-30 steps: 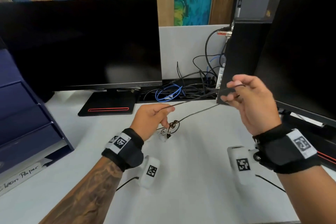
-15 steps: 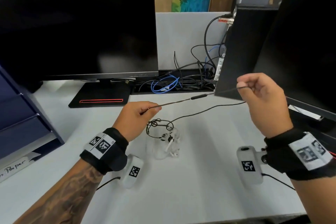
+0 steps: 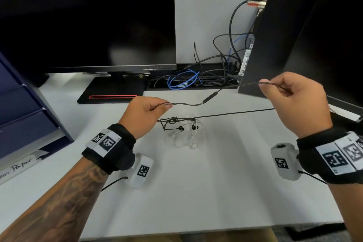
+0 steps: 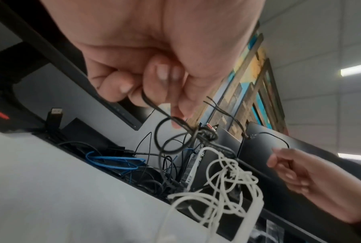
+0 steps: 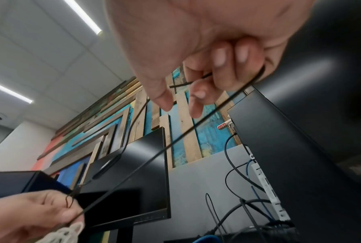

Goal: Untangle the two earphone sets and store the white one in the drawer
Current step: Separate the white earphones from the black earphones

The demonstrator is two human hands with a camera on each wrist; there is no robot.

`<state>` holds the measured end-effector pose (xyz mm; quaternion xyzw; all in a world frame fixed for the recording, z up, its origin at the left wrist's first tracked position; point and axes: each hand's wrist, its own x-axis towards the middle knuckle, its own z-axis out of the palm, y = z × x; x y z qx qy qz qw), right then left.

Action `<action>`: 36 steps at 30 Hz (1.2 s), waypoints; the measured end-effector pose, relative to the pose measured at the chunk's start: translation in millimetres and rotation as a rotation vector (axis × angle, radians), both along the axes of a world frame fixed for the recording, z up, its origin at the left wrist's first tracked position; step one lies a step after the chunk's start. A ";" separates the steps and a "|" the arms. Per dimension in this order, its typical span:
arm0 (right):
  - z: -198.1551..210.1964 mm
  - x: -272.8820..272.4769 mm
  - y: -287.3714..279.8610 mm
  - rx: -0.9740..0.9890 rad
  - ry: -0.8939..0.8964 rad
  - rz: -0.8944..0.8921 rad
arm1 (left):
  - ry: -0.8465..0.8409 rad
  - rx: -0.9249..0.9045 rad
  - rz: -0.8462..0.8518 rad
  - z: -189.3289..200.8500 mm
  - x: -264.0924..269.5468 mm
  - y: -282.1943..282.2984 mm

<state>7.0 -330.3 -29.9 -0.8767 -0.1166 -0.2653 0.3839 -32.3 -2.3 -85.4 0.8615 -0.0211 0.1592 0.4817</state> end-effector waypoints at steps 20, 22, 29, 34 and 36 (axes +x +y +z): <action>-34.6 -3.3 22.5 -0.155 0.243 0.280 | 0.246 -0.205 -0.342 2.4 -12.2 -19.1; -42.0 -7.9 30.1 -0.137 0.210 0.313 | 0.266 -0.298 -0.364 3.2 -12.8 -22.3; -75.6 -25.1 65.7 -0.026 0.532 0.583 | 0.294 -0.437 -0.447 2.4 -15.5 -29.1; -73.3 -18.9 62.3 0.011 0.451 0.583 | 0.264 -0.444 -0.400 5.3 -14.5 -23.8; -67.7 -15.8 56.1 0.021 0.436 0.560 | 0.212 -0.400 -0.279 8.1 -11.9 -14.8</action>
